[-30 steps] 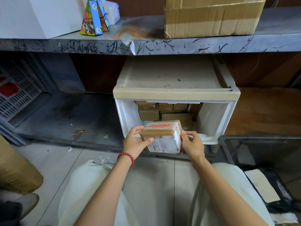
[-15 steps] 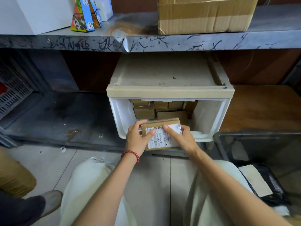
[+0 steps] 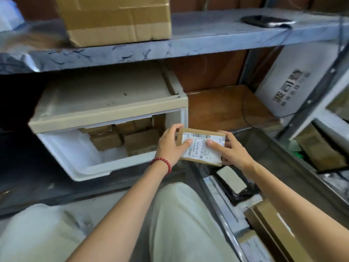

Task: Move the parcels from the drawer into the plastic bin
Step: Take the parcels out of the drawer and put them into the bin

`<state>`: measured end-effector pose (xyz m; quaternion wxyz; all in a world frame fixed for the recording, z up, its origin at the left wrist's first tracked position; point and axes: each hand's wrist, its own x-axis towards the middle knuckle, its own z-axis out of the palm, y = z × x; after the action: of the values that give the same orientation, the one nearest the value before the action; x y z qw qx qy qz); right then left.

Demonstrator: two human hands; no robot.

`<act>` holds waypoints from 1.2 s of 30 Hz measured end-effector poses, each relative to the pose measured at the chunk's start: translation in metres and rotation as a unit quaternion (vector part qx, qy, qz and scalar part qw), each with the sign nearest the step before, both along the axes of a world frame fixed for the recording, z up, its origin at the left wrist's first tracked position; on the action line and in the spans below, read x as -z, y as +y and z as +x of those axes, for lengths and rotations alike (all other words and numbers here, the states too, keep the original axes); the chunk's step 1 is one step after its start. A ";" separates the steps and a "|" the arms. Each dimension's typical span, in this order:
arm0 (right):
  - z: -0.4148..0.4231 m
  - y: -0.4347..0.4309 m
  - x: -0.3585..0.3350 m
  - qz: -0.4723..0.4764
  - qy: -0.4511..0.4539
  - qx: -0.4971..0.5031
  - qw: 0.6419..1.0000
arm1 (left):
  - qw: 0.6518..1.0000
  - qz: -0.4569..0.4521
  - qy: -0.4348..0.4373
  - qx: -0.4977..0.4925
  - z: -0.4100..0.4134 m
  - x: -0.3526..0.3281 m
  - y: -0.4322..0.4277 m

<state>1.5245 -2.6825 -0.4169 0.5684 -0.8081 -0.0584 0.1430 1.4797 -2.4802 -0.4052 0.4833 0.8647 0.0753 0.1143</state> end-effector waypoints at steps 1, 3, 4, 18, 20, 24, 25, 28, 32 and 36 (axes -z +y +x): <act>-0.002 -0.016 0.003 0.003 0.005 0.024 1.000 | 1.000 0.014 0.002 0.020 0.007 0.001 -0.016; -0.006 -0.043 0.009 0.017 0.016 0.071 0.997 | 0.997 0.062 0.014 0.052 0.017 0.005 -0.045; -0.009 -0.054 0.015 0.024 0.023 0.089 0.996 | 0.992 0.104 0.018 0.062 0.019 0.009 -0.058; -0.039 -0.110 0.130 0.100 0.194 0.256 0.942 | 0.867 0.421 0.073 0.254 0.047 0.082 -0.114; -0.046 -0.118 0.145 0.094 0.204 0.247 0.943 | 0.861 0.425 0.077 0.268 0.048 0.087 -0.115; -0.068 -0.137 0.173 0.051 0.242 0.195 0.949 | 0.850 0.433 0.099 0.282 0.052 0.091 -0.121; -0.071 -0.140 0.181 0.039 0.247 0.185 0.950 | 0.853 0.431 0.098 0.278 0.054 0.092 -0.123; -0.072 -0.144 0.196 -0.003 0.263 0.132 0.956 | 0.870 0.405 0.084 0.269 0.060 0.091 -0.129; -0.065 -0.141 0.200 -0.055 0.265 0.067 0.960 | 0.872 0.395 0.080 0.276 0.059 0.094 -0.132; -0.053 -0.139 0.197 -0.169 0.231 -0.037 0.957 | 0.868 0.406 0.096 0.270 0.057 0.100 -0.124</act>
<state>1.4713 -2.8216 -0.6136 0.4156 -0.8349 0.0698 0.3541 1.5363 -2.6040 -0.5051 0.0923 0.9778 -0.1681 -0.0841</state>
